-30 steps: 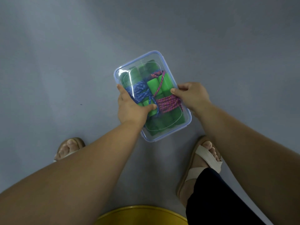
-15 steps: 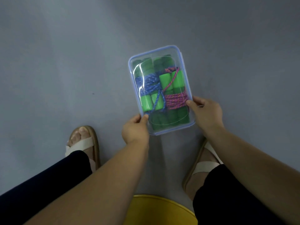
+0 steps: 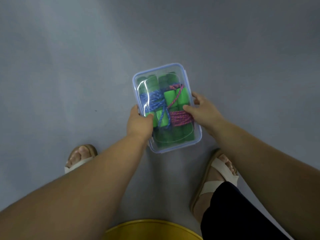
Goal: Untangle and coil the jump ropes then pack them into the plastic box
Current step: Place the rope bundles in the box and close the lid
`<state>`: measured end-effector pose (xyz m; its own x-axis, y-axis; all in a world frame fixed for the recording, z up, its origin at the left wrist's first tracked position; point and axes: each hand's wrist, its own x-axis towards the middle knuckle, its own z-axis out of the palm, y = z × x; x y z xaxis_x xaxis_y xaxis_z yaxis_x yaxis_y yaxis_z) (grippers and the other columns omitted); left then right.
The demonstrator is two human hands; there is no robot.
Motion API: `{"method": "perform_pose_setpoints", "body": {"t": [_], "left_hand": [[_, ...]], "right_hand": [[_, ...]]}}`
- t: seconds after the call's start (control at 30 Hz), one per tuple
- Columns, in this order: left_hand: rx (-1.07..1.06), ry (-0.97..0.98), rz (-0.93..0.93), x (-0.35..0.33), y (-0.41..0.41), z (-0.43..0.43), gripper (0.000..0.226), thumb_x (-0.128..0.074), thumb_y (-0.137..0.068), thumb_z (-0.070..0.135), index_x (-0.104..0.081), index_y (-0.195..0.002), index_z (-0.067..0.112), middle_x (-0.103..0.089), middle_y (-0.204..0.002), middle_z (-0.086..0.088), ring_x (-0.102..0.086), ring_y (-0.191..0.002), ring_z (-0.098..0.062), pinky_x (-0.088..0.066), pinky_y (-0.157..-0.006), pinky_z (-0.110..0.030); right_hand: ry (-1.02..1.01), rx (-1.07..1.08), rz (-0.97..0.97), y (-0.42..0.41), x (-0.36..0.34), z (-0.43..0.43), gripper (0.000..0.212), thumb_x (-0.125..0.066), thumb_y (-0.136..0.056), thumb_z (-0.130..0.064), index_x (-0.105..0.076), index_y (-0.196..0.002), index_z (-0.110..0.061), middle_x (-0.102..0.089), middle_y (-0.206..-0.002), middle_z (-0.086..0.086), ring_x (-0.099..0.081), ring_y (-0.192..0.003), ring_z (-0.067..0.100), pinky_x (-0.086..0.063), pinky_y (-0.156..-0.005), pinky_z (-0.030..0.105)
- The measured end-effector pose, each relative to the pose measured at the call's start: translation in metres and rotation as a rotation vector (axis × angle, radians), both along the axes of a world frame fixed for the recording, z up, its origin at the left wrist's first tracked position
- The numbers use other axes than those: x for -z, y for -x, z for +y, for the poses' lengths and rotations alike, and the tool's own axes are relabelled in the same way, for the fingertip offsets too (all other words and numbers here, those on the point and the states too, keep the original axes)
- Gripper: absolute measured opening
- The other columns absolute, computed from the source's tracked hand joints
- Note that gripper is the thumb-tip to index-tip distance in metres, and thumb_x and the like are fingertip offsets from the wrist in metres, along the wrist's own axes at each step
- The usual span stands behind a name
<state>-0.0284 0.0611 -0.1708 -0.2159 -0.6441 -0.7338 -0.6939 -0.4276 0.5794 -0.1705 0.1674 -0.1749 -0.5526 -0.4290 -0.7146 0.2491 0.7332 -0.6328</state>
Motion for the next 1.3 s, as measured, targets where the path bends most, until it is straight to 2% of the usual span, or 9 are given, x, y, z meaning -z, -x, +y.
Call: {"method": "perform_pose_setpoints", "body": {"t": [0.23,0.43,0.6,0.7,0.83,0.9,1.0,1.2,1.3], "left_hand": [[0.09,0.07,0.066,0.005,0.042,-0.071,0.034,-0.064,-0.086,0.014,-0.056,-0.118,0.019,-0.065,-0.101,-0.002,-0.065,-0.09,-0.024,-0.054,-0.086,-0.043],[0.024,-0.053,0.073,0.016,0.046,-0.092,0.04,-0.068,-0.083,0.006,-0.061,-0.121,0.015,-0.067,-0.105,-0.005,-0.065,-0.086,-0.022,-0.054,-0.085,-0.04],[0.144,-0.055,0.023,0.012,0.048,-0.089,0.044,-0.06,-0.089,0.019,-0.048,-0.132,0.02,-0.059,-0.12,-0.006,-0.06,-0.106,-0.029,-0.051,-0.093,-0.045],[0.199,-0.073,-0.076,0.012,0.042,-0.082,0.05,-0.046,-0.088,0.014,-0.038,-0.137,0.018,-0.053,-0.131,-0.014,-0.054,-0.115,-0.036,-0.048,-0.096,-0.05],[0.093,-0.174,-0.025,0.005,0.026,-0.068,0.031,-0.04,-0.087,0.001,-0.054,-0.107,0.021,-0.063,-0.112,-0.014,-0.063,-0.099,-0.035,-0.054,-0.082,-0.053],[0.017,-0.167,0.037,0.009,0.027,-0.069,0.04,-0.042,-0.088,0.001,-0.053,-0.12,0.022,-0.062,-0.119,-0.012,-0.064,-0.101,-0.034,-0.055,-0.081,-0.05],[-0.111,-0.169,0.121,0.015,0.045,-0.082,0.057,-0.046,-0.091,0.003,-0.037,-0.143,0.024,-0.054,-0.131,-0.004,-0.062,-0.106,-0.033,-0.058,-0.066,-0.04],[-0.249,-0.146,0.22,0.019,0.097,-0.12,0.063,-0.047,-0.092,0.001,-0.03,-0.146,0.028,-0.049,-0.139,-0.008,-0.064,-0.097,-0.034,-0.054,-0.047,-0.033],[-0.251,-0.141,0.215,0.02,0.106,-0.135,0.064,-0.046,-0.091,0.001,-0.03,-0.145,0.03,-0.05,-0.137,-0.006,-0.064,-0.097,-0.034,-0.057,-0.053,-0.039]], "right_hand": [[-0.007,-0.001,0.139,0.035,0.007,-0.058,0.048,-0.061,-0.088,-0.015,-0.047,-0.134,-0.013,-0.055,-0.094,-0.004,-0.055,-0.09,0.013,-0.048,-0.09,0.027],[0.005,0.197,-0.088,0.051,0.012,-0.076,0.046,-0.062,-0.084,0.002,-0.054,-0.128,-0.009,-0.064,-0.097,0.002,-0.059,-0.065,0.006,-0.047,-0.046,0.013],[-0.097,0.031,0.091,0.039,0.004,-0.08,0.039,-0.058,-0.089,-0.015,-0.052,-0.127,-0.01,-0.062,-0.114,0.008,-0.061,-0.1,0.024,-0.05,-0.092,0.037],[-0.18,0.073,0.125,0.016,0.003,-0.074,0.062,-0.061,-0.083,-0.033,-0.042,-0.135,-0.005,-0.054,-0.129,0.016,-0.054,-0.118,0.034,-0.043,-0.101,0.041],[-0.2,0.261,0.078,-0.017,-0.003,-0.053,0.049,-0.057,-0.088,-0.024,-0.041,-0.134,-0.02,-0.059,-0.121,0.011,-0.062,-0.1,0.032,-0.052,-0.086,0.05],[-0.148,0.353,0.078,-0.015,0.003,-0.053,0.046,-0.056,-0.087,-0.017,-0.045,-0.132,-0.023,-0.062,-0.115,0.008,-0.065,-0.09,0.03,-0.055,-0.076,0.052],[-0.1,0.288,0.23,0.011,0.009,-0.07,0.042,-0.053,-0.087,-0.011,-0.047,-0.128,-0.018,-0.061,-0.118,0.004,-0.062,-0.1,0.027,-0.052,-0.085,0.049],[-0.025,0.228,0.301,0.075,0.017,-0.123,0.042,-0.051,-0.086,-0.008,-0.049,-0.127,-0.018,-0.058,-0.122,0.007,-0.06,-0.106,0.028,-0.05,-0.09,0.049],[-0.007,0.227,0.283,0.08,0.017,-0.133,0.041,-0.051,-0.088,-0.009,-0.047,-0.128,-0.02,-0.055,-0.125,0.008,-0.059,-0.104,0.027,-0.051,-0.089,0.049]]}}
